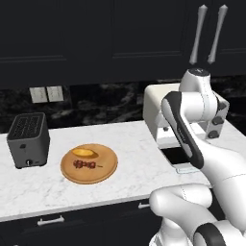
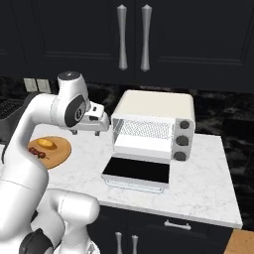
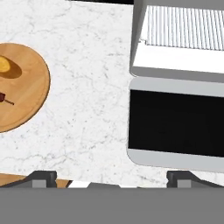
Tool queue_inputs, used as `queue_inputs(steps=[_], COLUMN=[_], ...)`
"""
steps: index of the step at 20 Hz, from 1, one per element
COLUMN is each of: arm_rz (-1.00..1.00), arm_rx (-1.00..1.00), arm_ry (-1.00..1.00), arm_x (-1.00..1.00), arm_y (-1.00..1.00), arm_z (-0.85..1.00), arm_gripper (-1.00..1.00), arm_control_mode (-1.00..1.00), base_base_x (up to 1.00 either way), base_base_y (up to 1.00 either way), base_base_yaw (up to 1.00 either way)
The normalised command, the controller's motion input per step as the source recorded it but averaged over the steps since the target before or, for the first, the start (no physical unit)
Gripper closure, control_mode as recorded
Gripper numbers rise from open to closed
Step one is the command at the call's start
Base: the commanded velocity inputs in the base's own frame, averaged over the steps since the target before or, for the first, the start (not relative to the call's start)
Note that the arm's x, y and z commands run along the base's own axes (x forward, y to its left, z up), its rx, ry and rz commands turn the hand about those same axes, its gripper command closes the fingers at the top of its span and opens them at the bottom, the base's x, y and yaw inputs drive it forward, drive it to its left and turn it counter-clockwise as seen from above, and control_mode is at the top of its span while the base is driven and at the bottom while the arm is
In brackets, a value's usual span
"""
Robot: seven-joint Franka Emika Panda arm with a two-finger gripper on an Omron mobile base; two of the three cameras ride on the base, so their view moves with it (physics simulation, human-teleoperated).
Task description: Pick up the kebab skewer and baguette bread, and place them inside the toaster oven. Close the toaster oven door and start by setting the timer.
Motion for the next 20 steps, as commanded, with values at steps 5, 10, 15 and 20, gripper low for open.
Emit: queue_inputs(steps=[5, 10, 15, 20], arm_rz=[0.00, 0.00, -0.07, -0.19], arm_rx=[0.00, 0.00, 0.14, 0.44], arm_ry=[0.00, 0.00, -0.01, -0.09], arm_x=[0.00, 0.00, 0.10, 0.00], arm_y=[0.00, 0.00, -0.54, -0.69], arm_z=[0.00, 0.00, -0.63, -0.51], arm_gripper=[-1.00, -1.00, -1.00, -1.00], arm_control_mode=[1.00, 1.00, -1.00, -1.00], base_base_x=[0.12, 0.17, 0.00, 0.00], base_base_y=[0.00, -0.01, 0.00, 0.00], base_base_yaw=[0.02, 0.01, 0.00, 0.00])
